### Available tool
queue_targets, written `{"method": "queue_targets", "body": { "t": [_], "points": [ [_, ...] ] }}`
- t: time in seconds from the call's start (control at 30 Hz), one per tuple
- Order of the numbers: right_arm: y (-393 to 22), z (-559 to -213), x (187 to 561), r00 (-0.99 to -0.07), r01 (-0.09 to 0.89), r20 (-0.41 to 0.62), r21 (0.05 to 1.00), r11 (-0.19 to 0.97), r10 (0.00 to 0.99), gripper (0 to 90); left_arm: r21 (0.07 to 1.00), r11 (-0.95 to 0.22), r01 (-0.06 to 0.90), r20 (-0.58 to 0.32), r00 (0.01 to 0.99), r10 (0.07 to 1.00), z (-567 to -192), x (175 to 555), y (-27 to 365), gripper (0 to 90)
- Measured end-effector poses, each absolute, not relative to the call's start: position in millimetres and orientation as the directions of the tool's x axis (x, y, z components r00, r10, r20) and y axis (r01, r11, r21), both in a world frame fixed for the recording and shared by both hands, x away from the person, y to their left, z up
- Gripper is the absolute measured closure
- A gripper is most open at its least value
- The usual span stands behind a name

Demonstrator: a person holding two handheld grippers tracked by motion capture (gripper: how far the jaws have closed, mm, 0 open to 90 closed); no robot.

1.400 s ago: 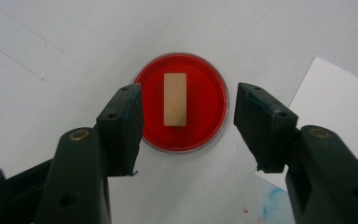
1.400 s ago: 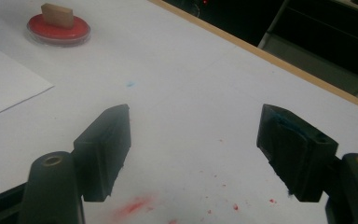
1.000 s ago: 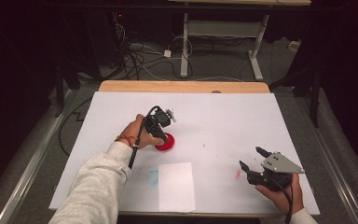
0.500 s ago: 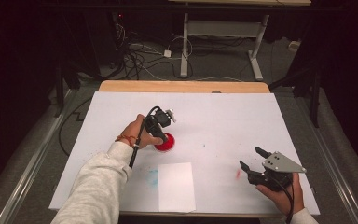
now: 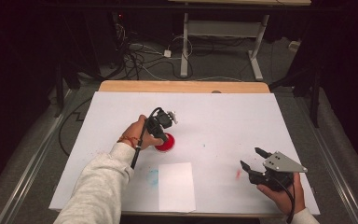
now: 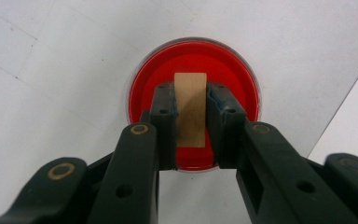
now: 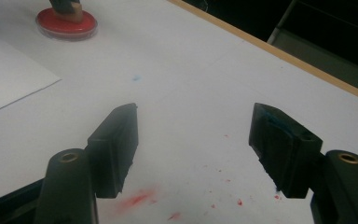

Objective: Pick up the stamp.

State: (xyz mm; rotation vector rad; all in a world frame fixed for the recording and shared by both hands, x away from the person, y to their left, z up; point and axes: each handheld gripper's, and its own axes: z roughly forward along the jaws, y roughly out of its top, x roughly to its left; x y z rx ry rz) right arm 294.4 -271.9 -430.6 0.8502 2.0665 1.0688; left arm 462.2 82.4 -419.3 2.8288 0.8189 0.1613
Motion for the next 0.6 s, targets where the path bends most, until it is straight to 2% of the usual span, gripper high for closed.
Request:
{"method": "queue_targets", "body": {
  "t": [0.23, 0.6],
  "points": [
    [-273.5, -431.1, 295.1, -0.571, 0.26, -0.238, 0.856, 0.447, 0.786, 33.3, 0.239, -0.826, 0.51, 0.061, 0.841, 0.537, -411.7, 458.0, 85.3, 73.9],
    [-272.3, -430.5, 294.7, -0.577, 0.252, -0.243, 0.855, 0.453, 0.78, 32.6, 0.325, -0.812, 0.484, 0.069, 0.844, 0.531, -371.2, 448.6, 100.5, 73.9]
  ]
}}
